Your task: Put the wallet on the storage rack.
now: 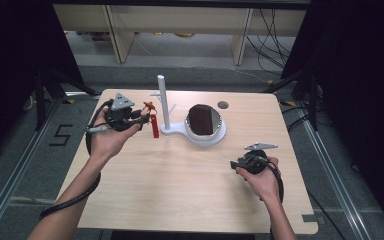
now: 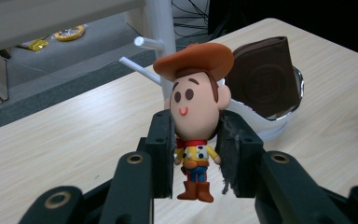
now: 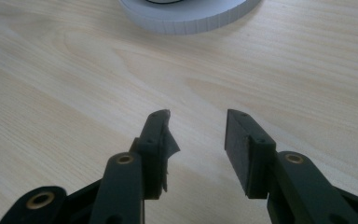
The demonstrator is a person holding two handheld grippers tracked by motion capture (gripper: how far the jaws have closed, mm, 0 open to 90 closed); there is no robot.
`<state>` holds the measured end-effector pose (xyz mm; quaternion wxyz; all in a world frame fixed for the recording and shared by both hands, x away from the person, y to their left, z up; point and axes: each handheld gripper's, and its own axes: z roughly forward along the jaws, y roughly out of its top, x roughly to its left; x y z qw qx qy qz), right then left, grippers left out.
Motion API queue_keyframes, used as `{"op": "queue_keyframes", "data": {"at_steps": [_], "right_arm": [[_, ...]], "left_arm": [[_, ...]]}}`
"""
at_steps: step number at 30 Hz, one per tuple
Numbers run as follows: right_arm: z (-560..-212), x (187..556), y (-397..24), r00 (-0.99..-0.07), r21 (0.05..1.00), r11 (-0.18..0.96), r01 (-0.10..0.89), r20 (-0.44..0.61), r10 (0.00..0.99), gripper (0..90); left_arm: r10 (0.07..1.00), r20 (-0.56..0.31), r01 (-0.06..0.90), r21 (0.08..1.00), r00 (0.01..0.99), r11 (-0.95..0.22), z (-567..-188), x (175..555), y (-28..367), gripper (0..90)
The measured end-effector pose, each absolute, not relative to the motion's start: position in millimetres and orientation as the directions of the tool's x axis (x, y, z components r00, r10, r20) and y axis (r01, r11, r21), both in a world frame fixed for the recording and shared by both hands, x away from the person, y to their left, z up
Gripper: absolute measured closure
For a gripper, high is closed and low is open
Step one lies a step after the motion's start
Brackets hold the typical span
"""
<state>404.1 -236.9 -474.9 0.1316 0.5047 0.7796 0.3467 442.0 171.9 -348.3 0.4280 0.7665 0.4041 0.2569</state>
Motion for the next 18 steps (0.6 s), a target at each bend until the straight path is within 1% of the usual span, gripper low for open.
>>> {"op": "queue_keyframes", "data": {"at_steps": [1,2,3,4,5,6,7,8,9,10,11,12,13,14,17,18], "right_arm": [[-474.5,402.1,-236.2,-0.437,0.661,0.226,0.715,0.17,0.883,60.4],[-475.6,402.9,-238.2,-0.459,0.68,0.249,0.689,0.144,0.876,60.4],[-475.2,401.0,-236.9,-0.434,0.666,0.224,0.712,0.166,0.885,60.3],[-475.5,400.4,-237.3,-0.436,0.668,0.22,0.711,0.173,0.883,60.2],[-476.8,401.2,-238.6,-0.449,0.686,0.234,0.689,0.15,0.881,60.2],[-476.8,399.7,-238.0,-0.431,0.673,0.212,0.708,0.176,0.885,60.1],[-478.5,400.5,-239.1,-0.451,0.694,0.218,0.686,0.17,0.876,60.1],[-478.0,398.8,-238.4,-0.43,0.68,0.2,0.705,0.186,0.883,60.0],[-477.5,397.6,-238.7,-0.426,0.677,0.205,0.707,0.176,0.887,59.9],[-478.9,398.4,-239.8,-0.442,0.693,0.216,0.688,0.164,0.882,59.8],[-478.5,396.9,-239.4,-0.427,0.685,0.203,0.7,0.175,0.887,59.7],[-480.3,397.6,-240.4,-0.443,0.7,0.21,0.682,0.167,0.881,59.7],[-479.2,395.7,-239.8,-0.425,0.687,0.2,0.699,0.174,0.888,59.6],[-480.4,396.4,-240.8,-0.437,0.694,0.207,0.69,0.17,0.883,59.5],[-482.3,396.1,-242.2,-0.445,0.705,0.211,0.677,0.163,0.881,59.4],[-482.8,395.8,-242.7,-0.445,0.705,0.21,0.677,0.165,0.88,59.3]], "left_arm": [[0.842,0.048,0.401,0.864,0.538,-0.305,-347.6,443.0,172.7,66.8],[0.85,0.035,0.401,0.871,0.526,-0.284,-347.5,443.9,172.3,66.8],[0.845,0.044,0.401,0.866,0.533,-0.298,-346.6,445.4,174.7,66.8],[0.849,0.045,0.403,0.866,0.527,-0.296,-346.0,446.2,175.5,66.8],[0.855,0.034,0.405,0.871,0.518,-0.28,-345.9,447.1,175.4,66.8],[0.855,0.035,0.403,0.872,0.518,-0.28,-345.7,448.2,176.4,66.8],[0.857,0.03,0.403,0.874,0.514,-0.272,-345.5,448.9,176.5,66.8],[0.854,0.042,0.405,0.867,0.519,-0.289,-344.6,449.5,178.1,66.8],[0.858,0.031,0.403,0.874,0.513,-0.273,-344.9,450.3,177.2,66.8],[0.858,0.031,0.403,0.874,0.512,-0.272,-344.6,450.8,177.4,66.8],[0.861,0.028,0.405,0.874,0.508,-0.268,-344.4,451.3,177.2,66.8],[0.857,0.038,0.407,0.869,0.514,-0.282,-343.8,452.1,178.7,66.8],[0.859,0.037,0.408,0.869,0.511,-0.28,-343.6,452.8,178.7,66.8],[0.864,0.02,0.407,0.877,0.504,-0.258,-344.2,453.7,177.6,66.8],[0.863,0.034,0.412,0.869,0.503,-0.275,-342.7,455.7,180.0,66.7],[0.869,0.023,0.411,0.874,0.495,-0.258,-342.9,456.5,179.1,66.8]]}}
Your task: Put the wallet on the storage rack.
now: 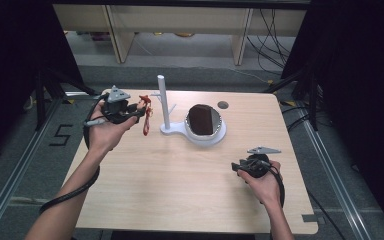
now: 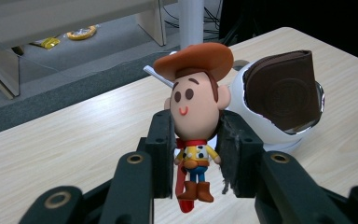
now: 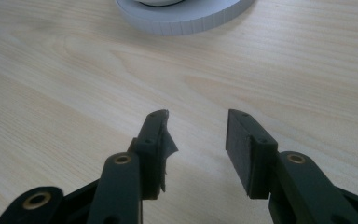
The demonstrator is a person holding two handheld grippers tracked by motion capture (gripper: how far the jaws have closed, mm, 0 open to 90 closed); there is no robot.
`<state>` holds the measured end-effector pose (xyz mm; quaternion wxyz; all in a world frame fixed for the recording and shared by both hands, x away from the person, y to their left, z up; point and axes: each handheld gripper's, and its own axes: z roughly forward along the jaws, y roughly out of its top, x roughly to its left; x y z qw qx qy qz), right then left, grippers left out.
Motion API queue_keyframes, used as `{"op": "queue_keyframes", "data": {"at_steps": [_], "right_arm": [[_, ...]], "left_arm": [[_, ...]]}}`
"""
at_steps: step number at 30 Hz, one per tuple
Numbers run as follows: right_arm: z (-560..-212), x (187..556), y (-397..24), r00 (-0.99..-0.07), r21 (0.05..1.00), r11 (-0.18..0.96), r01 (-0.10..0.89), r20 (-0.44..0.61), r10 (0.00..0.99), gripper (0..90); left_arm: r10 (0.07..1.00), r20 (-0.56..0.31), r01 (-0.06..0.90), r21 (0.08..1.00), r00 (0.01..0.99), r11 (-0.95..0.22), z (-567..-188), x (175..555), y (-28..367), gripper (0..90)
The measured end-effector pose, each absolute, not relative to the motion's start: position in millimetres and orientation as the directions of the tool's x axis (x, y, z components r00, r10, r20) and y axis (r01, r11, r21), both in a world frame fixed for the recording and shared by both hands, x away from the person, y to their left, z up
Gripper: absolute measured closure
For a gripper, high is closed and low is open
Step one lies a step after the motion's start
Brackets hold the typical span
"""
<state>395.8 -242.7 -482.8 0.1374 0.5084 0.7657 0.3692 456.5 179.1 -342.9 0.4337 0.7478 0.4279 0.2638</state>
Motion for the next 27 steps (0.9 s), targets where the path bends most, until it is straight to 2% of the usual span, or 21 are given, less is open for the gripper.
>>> {"op": "queue_keyframes", "data": {"at_steps": [16,20,22,27], "right_arm": [[-484.2,391.7,-243.4,-0.407,0.687,0.173,0.705,0.192,0.893,59.0],[-486.3,393.4,-245.5,-0.435,0.706,0.197,0.681,0.174,0.883,58.9],[-485.9,391.8,-244.3,-0.412,0.692,0.172,0.701,0.196,0.89,58.9],[-486.1,392.3,-244.5,-0.419,0.698,0.177,0.694,0.191,0.888,58.8]], "left_arm": [[0.885,0.016,0.422,0.875,0.465,-0.238,-339.1,467.3,181.5,66.8],[0.886,0.02,0.408,0.883,0.463,-0.233,-339.2,469.2,181.9,66.8],[0.885,0.033,0.409,0.879,0.464,-0.246,-338.5,469.6,182.4,66.8],[0.888,0.025,0.394,0.89,0.46,-0.229,-338.3,471.0,180.3,66.8]]}}
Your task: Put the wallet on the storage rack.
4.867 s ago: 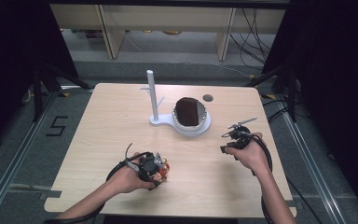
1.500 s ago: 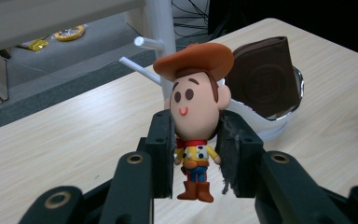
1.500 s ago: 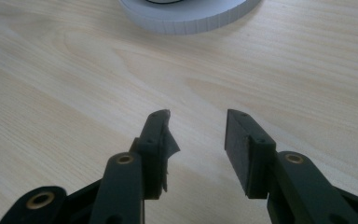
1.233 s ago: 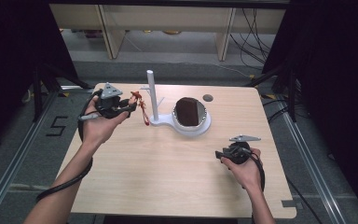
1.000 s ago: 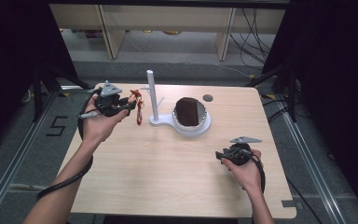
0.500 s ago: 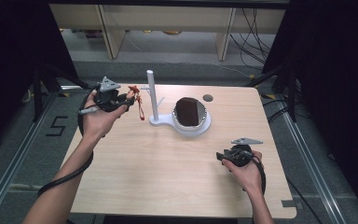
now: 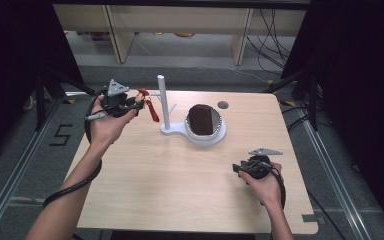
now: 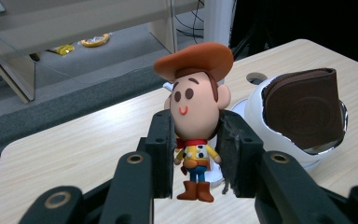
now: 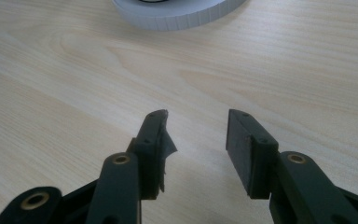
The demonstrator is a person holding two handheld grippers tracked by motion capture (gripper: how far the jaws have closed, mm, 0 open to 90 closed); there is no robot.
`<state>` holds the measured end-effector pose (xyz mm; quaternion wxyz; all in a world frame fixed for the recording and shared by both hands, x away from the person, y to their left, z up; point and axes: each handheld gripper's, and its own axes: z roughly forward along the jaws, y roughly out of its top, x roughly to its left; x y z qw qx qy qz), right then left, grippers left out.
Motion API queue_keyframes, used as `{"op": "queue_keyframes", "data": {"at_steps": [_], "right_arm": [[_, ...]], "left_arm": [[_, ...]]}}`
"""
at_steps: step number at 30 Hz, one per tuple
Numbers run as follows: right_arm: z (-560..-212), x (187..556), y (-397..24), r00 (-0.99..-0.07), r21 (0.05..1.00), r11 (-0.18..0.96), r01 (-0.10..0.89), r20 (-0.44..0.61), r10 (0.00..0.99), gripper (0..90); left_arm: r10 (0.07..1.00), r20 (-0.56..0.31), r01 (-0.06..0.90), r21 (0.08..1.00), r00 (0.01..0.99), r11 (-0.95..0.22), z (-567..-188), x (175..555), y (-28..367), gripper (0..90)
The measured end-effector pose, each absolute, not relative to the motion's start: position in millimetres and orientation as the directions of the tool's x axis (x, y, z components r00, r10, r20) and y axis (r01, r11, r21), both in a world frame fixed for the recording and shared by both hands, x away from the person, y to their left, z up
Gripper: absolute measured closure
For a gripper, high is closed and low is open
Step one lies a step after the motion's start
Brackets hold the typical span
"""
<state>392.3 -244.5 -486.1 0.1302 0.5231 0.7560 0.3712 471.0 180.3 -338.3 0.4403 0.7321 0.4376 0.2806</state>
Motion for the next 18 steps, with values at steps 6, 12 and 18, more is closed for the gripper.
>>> {"op": "queue_keyframes", "data": {"at_steps": [6,12,18], "right_arm": [[-485.8,391.3,-244.1,-0.409,0.693,0.174,0.7,0.189,0.893,58.8],[-487.2,393.2,-246.5,-0.429,0.7,0.204,0.684,0.16,0.889,58.8],[-488.9,393.6,-246.8,-0.438,0.705,0.213,0.677,0.153,0.886,58.7]], "left_arm": [[0.886,0.027,0.382,0.896,0.463,-0.227,-336.1,472.0,178.7,66.8],[0.885,0.031,0.377,0.897,0.465,-0.23,-334.6,471.5,178.5,66.8],[0.883,0.032,0.373,0.899,0.467,-0.23,-335.1,472.7,176.3,66.8]]}}
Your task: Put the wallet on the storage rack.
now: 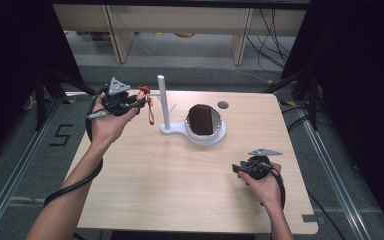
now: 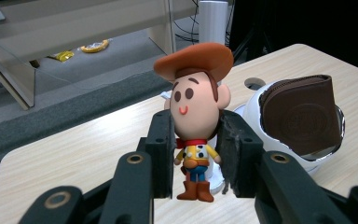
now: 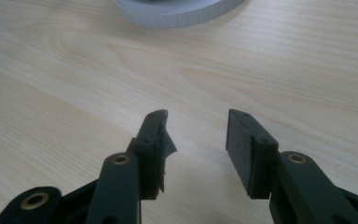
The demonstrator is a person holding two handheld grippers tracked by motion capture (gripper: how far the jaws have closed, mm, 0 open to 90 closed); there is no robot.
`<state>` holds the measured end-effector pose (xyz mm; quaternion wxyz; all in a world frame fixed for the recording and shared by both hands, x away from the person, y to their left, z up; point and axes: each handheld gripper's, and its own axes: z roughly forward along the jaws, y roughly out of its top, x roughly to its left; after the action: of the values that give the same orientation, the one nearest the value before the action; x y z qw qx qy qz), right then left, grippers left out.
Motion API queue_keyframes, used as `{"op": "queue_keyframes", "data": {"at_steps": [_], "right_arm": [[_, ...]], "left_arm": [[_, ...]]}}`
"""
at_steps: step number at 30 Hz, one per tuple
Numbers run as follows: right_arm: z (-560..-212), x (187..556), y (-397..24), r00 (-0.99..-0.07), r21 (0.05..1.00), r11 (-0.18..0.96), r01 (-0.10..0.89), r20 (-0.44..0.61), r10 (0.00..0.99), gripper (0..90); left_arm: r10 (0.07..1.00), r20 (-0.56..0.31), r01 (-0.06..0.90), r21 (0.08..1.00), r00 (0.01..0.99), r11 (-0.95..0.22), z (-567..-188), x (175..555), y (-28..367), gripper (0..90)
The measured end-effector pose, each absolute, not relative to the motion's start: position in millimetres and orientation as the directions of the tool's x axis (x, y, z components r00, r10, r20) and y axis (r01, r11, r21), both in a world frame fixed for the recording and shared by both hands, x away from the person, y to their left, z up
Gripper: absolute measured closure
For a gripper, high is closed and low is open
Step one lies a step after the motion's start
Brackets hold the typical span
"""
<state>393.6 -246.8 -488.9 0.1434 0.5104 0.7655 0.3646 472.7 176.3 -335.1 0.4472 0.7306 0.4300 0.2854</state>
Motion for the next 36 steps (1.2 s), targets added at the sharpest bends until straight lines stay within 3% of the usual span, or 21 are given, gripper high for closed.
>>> {"op": "queue_keyframes", "data": {"at_steps": [6,25,36], "right_arm": [[-487.7,391.7,-244.4,-0.418,0.693,0.176,0.699,0.196,0.887,58.7],[-488.4,392.5,-246.6,-0.435,0.707,0.204,0.678,0.161,0.886,58.8],[-488.3,390.8,-243.1,-0.412,0.688,0.169,0.706,0.205,0.888,58.6]], "left_arm": [[0.88,0.048,0.353,0.905,0.472,-0.238,-335.2,473.4,173.2,66.7],[0.87,0.035,0.322,0.921,0.492,-0.219,-347.1,471.9,166.7,66.7],[0.863,0.054,0.315,0.918,0.502,-0.24,-356.8,468.1,162.3,66.6]]}}
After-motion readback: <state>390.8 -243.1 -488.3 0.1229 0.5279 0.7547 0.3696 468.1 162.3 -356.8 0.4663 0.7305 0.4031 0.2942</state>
